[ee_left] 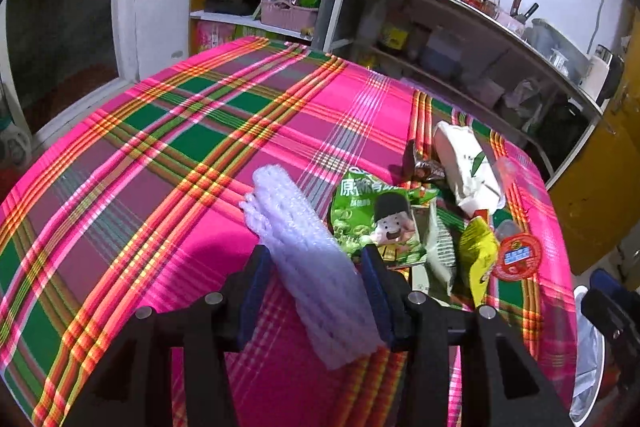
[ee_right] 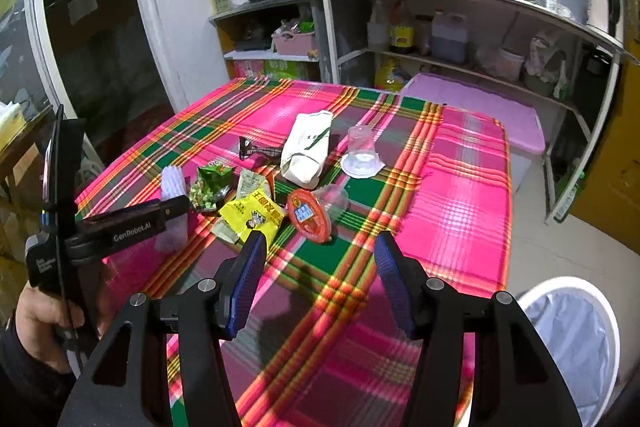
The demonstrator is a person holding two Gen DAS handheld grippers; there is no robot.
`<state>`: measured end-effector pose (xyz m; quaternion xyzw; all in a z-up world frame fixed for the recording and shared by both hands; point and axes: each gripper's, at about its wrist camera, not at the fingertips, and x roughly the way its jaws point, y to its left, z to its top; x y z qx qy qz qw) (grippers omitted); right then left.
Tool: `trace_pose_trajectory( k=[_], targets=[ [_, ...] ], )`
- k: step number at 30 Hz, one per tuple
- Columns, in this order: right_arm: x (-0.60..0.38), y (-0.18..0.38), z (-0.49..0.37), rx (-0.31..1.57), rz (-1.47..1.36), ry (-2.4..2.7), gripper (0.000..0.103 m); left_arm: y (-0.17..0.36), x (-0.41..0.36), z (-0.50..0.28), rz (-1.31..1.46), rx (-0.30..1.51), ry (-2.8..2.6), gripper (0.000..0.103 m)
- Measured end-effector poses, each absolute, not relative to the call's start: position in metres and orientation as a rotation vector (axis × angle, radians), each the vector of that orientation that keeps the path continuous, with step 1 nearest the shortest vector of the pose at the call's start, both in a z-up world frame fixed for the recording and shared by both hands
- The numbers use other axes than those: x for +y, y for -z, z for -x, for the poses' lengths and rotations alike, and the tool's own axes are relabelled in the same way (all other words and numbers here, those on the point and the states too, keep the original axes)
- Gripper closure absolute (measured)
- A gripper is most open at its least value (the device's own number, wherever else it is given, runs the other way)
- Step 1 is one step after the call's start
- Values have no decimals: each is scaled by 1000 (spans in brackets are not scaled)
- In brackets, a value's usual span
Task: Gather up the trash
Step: 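Grasp the white foam net with the left tool while the right tool grasps the orange carton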
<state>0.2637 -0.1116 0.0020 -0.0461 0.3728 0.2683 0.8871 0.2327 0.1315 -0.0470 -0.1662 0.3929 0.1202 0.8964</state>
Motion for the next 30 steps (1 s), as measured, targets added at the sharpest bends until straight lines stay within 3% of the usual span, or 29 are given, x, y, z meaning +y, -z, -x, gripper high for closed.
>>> trace_pose_trajectory(
  k=[10, 20, 23, 30],
  targets=[
    [-91, 18, -310, 844, 75, -554, 46, 46, 130, -227, 327, 807, -196, 76],
    [-74, 40, -338, 925, 44, -552, 44, 45, 136, -215, 356, 789, -128, 78],
    [-77, 40, -336, 921, 31, -550, 49, 44, 137, -213, 358, 788, -120, 78],
    [-90, 31, -322, 887, 5, -553, 49, 38, 129, -205, 325, 754, -102, 78]
  ],
)
